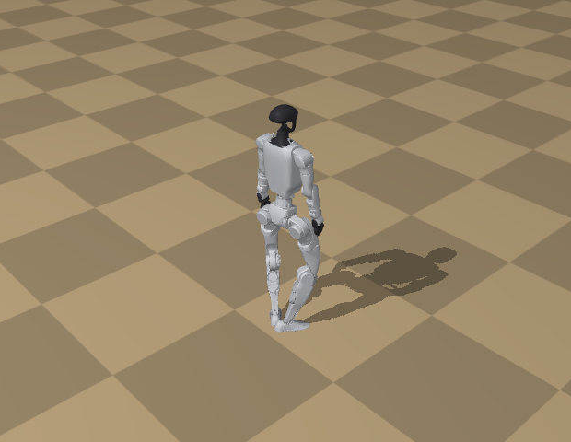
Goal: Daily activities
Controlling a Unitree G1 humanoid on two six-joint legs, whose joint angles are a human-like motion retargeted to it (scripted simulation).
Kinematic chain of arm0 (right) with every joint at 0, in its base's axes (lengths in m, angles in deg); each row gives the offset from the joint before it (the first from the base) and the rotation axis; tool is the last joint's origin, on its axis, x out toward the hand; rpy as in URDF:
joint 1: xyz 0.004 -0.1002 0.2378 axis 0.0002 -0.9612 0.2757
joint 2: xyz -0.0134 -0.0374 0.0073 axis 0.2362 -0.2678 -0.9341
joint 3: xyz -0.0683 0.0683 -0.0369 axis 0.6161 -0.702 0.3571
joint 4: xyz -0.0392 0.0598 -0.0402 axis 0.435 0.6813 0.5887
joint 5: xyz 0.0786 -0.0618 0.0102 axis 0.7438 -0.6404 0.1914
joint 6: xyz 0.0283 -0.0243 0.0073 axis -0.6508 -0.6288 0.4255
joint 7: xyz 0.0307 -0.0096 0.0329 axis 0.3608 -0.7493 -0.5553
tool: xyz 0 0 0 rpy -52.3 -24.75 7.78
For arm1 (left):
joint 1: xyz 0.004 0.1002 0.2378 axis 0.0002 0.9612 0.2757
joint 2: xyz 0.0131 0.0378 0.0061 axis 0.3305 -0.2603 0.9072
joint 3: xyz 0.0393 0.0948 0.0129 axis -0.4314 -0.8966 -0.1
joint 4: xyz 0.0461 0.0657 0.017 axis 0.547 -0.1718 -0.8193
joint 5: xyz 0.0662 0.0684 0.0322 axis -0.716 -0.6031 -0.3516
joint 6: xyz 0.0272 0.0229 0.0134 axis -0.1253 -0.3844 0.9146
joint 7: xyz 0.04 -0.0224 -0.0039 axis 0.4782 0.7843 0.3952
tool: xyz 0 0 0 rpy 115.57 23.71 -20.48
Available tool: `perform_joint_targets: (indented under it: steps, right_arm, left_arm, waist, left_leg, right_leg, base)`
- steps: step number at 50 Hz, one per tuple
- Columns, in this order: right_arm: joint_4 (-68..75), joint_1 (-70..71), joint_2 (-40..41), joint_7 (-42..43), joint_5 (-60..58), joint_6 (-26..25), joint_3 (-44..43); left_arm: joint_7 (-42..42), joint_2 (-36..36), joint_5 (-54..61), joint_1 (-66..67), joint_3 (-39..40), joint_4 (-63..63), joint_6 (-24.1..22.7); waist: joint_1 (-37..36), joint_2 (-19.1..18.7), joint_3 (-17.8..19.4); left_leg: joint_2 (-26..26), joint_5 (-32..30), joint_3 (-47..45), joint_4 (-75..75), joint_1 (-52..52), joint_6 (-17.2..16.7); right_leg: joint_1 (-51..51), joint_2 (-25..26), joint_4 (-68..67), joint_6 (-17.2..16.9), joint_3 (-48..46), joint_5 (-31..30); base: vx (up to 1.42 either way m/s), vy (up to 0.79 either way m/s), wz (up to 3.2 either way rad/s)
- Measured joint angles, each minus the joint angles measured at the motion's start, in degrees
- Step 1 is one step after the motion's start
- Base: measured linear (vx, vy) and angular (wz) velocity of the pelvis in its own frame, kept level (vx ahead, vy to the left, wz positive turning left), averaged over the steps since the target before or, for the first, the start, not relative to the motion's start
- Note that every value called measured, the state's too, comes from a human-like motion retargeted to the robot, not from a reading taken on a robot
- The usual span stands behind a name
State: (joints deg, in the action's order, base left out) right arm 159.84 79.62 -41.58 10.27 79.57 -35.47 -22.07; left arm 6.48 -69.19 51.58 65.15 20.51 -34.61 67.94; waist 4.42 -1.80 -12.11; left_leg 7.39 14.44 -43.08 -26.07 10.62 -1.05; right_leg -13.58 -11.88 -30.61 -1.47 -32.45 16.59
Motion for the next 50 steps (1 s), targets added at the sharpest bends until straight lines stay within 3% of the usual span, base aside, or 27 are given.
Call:
perform_joint_targets:
  steps: [5,10,14,18,23,29,32,37,40,42,43,46,50]
  right_arm:
    - [-0.2,0.7,-0.3,0.1,-0.8,0.1,-1.2]
    - [-0.5,1.2,0.1,-0.7,-0.4,0.2,-1.7]
    - [-1.2,0.7,0.6,-0.9,0.4,0.5,-1.5]
    - [-1.1,0.9,1.4,-0.6,1.0,0.4,-1.4]
    - [0.0,2.1,2.1,-0.7,0.3,0.1,-1.9]
    - [0.1,2.8,2.0,-0.9,-0.1,0.4,-2.5]
    - [0.4,3.1,2.0,-0.2,1.0,0.7,-2.4]
    - [0.9,4.2,2.5,1.4,1.4,0.8,-2.5]
    - [0.6,5.0,3.4,1.4,0.6,0.6,-2.8]
    - [0.8,5.7,3.4,0.7,0.1,0.4,-3.2]
    - [0.8,5.6,3.4,0.4,0.0,0.4,-3.1]
    - [0.9,5.4,3.1,0.2,-0.2,0.3,-3.0]
    - [1.5,5.4,2.1,0.5,-0.6,-0.1,-2.7]
  left_arm:
    - [1.4,1.0,0.1,0.2,0.6,-0.6,0.6]
    - [3.1,3.9,1.9,-1.0,2.3,-0.6,0.6]
    - [3.4,4.5,2.0,-1.5,2.4,-0.5,0.1]
    - [3.5,3.8,1.4,-1.3,2.2,-0.4,0.1]
    - [4.4,2.4,1.1,-1.1,3.6,-0.6,1.0]
    - [5.0,2.0,2.8,-1.5,4.2,-0.4,0.9]
    - [3.6,2.3,2.3,-2.0,3.3,0.1,0.4]
    - [1.0,3.5,-0.5,-3.2,3.0,1.9,-0.4]
    - [0.7,4.1,-2.0,-3.5,2.9,2.7,-0.6]
    - [1.1,3.9,-2.1,-3.5,3.1,2.3,-0.5]
    - [1.1,3.6,-1.9,-3.0,3.3,2.2,-0.5]
    - [1.0,2.7,-0.9,-1.5,3.9,1.5,-0.4]
    - [0.5,1.2,-0.4,-0.3,3.3,1.4,-0.3]
  waist:
    - [2.3,0.9,0.7]
    - [4.2,3.2,1.0]
    - [4.1,5.6,1.0]
    - [3.1,7.4,1.5]
    - [1.3,8.5,2.2]
    - [1.4,9.7,3.4]
    - [1.3,10.8,3.8]
    - [-1.7,13.7,5.8]
    - [-4.3,12.6,7.5]
    - [-6.4,8.7,6.7]
    - [-6.8,8.3,6.4]
    - [-6.9,7.9,5.4]
    - [-4.4,8.6,5.5]
  left_leg:
    - [-4.8,0.4,0.9,6.6,-3.0,-0.5]
    - [-8.0,-8.2,-2.6,12.8,-6.5,-1.1]
    - [-9.3,-12.2,-7.6,15.3,-8.0,0.3]
    - [-10.9,-11.6,-10.0,17.3,-8.0,2.0]
    - [-12.7,-6.5,-10.2,19.6,-8.1,3.6]
    - [-13.8,-11.0,-5.6,20.5,-9.5,2.2]
    - [-13.7,-10.1,-4.3,18.1,-9.7,3.3]
    - [-9.2,1.2,-5.5,1.7,-5.7,8.4]
    - [-4.2,6.3,-3.6,-4.9,0.2,7.3]
    - [-0.2,5.9,-1.4,-3.7,4.0,4.8]
    - [-0.2,4.8,-0.7,-2.4,4.6,3.8]
    - [-1.9,0.4,1.4,1.5,4.1,2.4]
    - [-6.0,-1.5,2.7,5.7,0.0,2.8]
  right_leg:
    - [-3.0,-2.7,-3.8,0.0,2.7,5.4]
    - [-4.6,-4.1,-3.3,-2.1,6.8,1.1]
    - [-4.9,-5.3,-3.6,-3.1,8.2,-1.7]
    - [-4.8,-5.6,-3.5,-3.2,8.1,-0.4]
    - [-4.2,-6.3,-4.7,-1.7,5.8,6.0]
    - [-5.6,-6.2,-6.5,-1.9,8.2,3.6]
    - [-6.4,-5.9,-5.2,-2.0,9.6,4.0]
    - [-3.8,-7.7,-5.7,0.4,8.2,11.1]
    - [-1.2,-5.4,-5.7,0.6,5.5,12.0]
    - [2.3,1.5,2.5,0.9,2.9,7.2]
    - [2.7,1.9,2.3,0.6,3.0,6.4]
    - [2.7,1.5,-0.4,0.0,4.5,4.3]
    - [-0.4,-2.9,-13.6,-0.5,7.9,3.0]
  base:
    - [0.19,-0.05,1.70]
    - [0.18,-0.09,1.67]
    - [0.07,-0.09,1.40]
    - [0.02,-0.08,1.07]
    - [0.05,-0.05,0.87]
    - [0.16,-0.01,1.14]
    - [0.23,-0.01,0.92]
    - [0.24,-0.04,0.70]
    - [0.24,-0.03,0.42]
    - [0.27,0.01,0.03]
    - [0.26,0.03,-0.04]
    - [0.26,0.05,-0.02]
    - [0.24,0.10,0.06]
